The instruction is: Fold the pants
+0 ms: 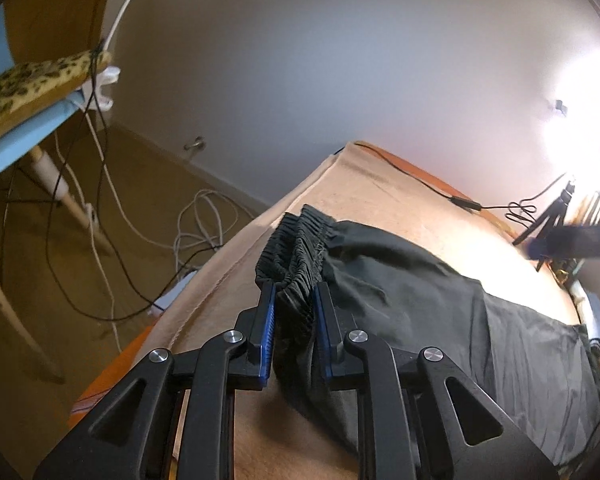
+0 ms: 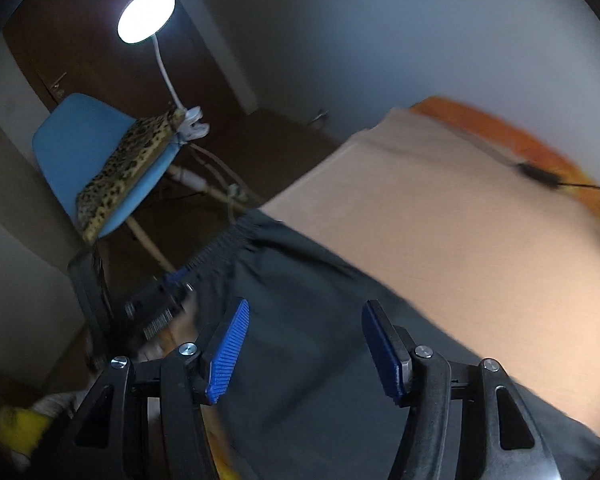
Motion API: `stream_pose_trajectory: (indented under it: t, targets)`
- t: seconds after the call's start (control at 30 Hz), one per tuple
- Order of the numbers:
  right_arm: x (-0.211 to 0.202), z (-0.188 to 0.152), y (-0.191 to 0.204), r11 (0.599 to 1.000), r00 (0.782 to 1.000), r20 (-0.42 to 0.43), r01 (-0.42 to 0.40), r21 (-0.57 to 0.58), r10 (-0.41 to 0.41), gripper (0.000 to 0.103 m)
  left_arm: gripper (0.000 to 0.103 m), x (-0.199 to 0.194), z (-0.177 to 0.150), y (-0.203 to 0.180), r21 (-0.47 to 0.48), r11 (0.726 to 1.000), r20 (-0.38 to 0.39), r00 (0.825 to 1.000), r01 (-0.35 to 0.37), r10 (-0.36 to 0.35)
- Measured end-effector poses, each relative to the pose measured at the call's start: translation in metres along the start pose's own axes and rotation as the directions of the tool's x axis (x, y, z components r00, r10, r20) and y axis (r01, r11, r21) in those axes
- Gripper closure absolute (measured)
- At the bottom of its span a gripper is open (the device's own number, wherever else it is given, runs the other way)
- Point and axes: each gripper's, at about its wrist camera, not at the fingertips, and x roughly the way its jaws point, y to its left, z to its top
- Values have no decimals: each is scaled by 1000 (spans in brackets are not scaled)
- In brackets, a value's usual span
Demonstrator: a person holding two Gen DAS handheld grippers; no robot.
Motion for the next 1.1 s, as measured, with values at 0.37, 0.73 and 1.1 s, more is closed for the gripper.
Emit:
stream_pose_trajectory:
  t: [0.37,0.73,1.1]
  targets:
    - [121,60,58,997,985,-162,-49,65,59,40,87,-9,-9,-18,104,994,38,999,22,-26]
    - [196,70,76,997,936,-347,71,35,-55,37,87,-8,-13,-28,152,988,30,999,39,-44]
    - [212,63,107,970,912,-349,160,-183,-216,40,87,-8,-14,-33,168,985,25,999,27,-32]
